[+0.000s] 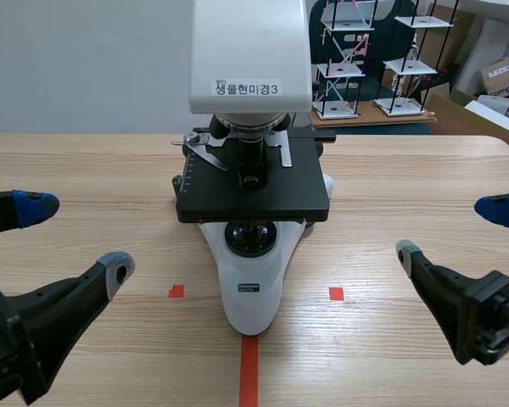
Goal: Point at the fine focus knob
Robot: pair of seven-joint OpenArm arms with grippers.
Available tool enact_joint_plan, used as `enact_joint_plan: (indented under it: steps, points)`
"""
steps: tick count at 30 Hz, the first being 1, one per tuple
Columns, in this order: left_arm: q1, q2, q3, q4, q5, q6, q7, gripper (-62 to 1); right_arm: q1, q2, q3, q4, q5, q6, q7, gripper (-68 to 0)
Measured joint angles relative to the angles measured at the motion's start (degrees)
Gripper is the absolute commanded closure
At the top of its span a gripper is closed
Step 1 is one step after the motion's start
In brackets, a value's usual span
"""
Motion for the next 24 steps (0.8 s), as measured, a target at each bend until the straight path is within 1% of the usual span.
enact_joint_plan:
  steps: [12, 13, 14, 16, 17, 19, 21, 23, 24]
  points:
    - [0.0, 0.0, 0.0, 0.0, 0.0, 0.0, 0.0, -62.3, 0.0, 0.0, 0.0, 0.0, 0.0, 0.0, 0.0, -59.0]
    - [0.0, 0.0, 0.0, 0.0, 0.0, 0.0, 0.0, -62.3, 0.0, 0.0, 0.0, 0.0, 0.0, 0.0, 0.0, -58.6]
    - [0.0, 0.0, 0.0, 0.0, 0.0, 0.0, 0.0, -62.3, 0.0, 0.0, 0.0, 0.0, 0.0, -0.1, 0.0, -56.5]
    - [0.0, 0.0, 0.0, 0.0, 0.0, 0.0, 0.0, -62.3, 0.0, 0.0, 0.0, 0.0, 0.0, -0.7, 0.0, -48.8]
    - [0.0, 0.0, 0.0, 0.0, 0.0, 0.0, 0.0, -62.3, 0.0, 0.0, 0.0, 0.0, 0.0, -1.4, 0.0, -43.2]
    - [0.0, 0.0, 0.0, 0.0, 0.0, 0.0, 0.0, -62.3, 0.0, 0.0, 0.0, 0.0, 0.0, -4.0, 0.0, -29.3]
    - [0.0, 0.0, 0.0, 0.0, 0.0, 0.0, 0.0, -62.3, 0.0, 0.0, 0.0, -0.1, 0.0, -5.5, 0.2, -14.8]
    - [0.0, 0.0, 0.0, 0.0, 0.0, 0.0, 0.0, -62.3, 0.0, 0.0, 0.0, -1.0, 0.0, -5.1, 2.4, -4.1]
    - [0.0, 0.0, 0.0, 0.0, 0.0, 0.0, 0.0, -62.3, 0.0, 0.0, 0.0, -1.9, 0.0, -5.1, 3.7, -1.7]
